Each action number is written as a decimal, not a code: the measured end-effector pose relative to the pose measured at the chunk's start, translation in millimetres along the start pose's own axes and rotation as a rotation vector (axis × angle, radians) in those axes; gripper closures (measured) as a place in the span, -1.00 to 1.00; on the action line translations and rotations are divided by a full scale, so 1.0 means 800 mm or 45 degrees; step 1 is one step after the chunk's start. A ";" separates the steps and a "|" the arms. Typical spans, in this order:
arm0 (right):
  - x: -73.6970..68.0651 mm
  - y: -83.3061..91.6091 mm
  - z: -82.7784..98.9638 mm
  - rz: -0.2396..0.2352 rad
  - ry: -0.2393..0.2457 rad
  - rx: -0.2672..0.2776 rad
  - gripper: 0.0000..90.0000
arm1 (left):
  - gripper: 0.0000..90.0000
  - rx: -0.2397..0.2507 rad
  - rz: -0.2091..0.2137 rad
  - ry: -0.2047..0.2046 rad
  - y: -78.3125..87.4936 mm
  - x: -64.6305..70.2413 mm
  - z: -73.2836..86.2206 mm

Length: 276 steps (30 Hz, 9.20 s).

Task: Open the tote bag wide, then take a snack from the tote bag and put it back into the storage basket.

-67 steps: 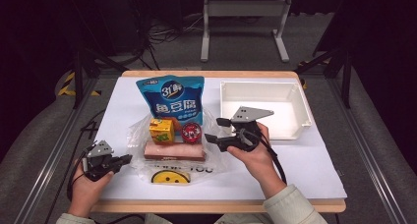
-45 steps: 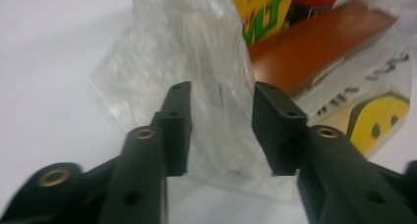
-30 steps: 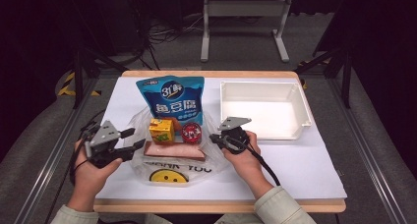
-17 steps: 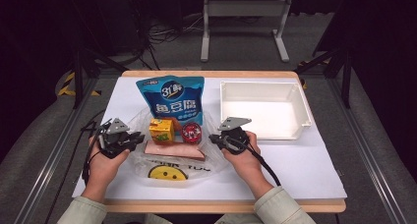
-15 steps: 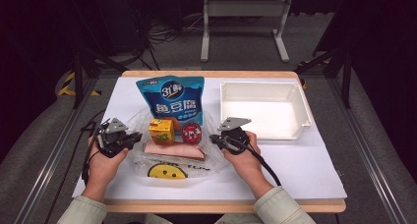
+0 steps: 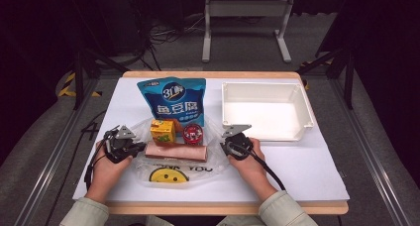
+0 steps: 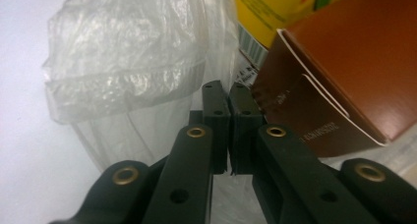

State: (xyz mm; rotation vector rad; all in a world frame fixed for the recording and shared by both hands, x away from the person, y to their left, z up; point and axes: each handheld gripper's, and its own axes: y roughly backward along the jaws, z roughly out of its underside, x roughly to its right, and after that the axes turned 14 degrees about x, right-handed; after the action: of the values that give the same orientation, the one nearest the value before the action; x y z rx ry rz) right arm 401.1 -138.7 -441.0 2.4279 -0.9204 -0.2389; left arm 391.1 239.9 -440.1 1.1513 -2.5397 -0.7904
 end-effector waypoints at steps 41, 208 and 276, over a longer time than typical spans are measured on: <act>-0.039 0.043 -0.032 -0.192 0.033 0.183 0.76 | 0.52 0.116 0.058 -0.016 0.022 0.002 0.033; 0.023 -0.023 -0.233 -0.392 0.306 0.454 0.99 | -0.37 0.507 0.214 0.094 0.083 0.012 0.026; 0.086 0.163 -0.268 -0.166 0.297 0.701 0.99 | -0.37 0.490 0.213 0.088 0.081 0.014 0.026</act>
State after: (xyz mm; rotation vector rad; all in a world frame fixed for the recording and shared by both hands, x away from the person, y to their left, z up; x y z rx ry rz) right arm 452.0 -177.5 -188.5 2.9385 -0.7976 0.2888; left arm 334.8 274.7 -420.1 1.0242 -2.7579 -0.2216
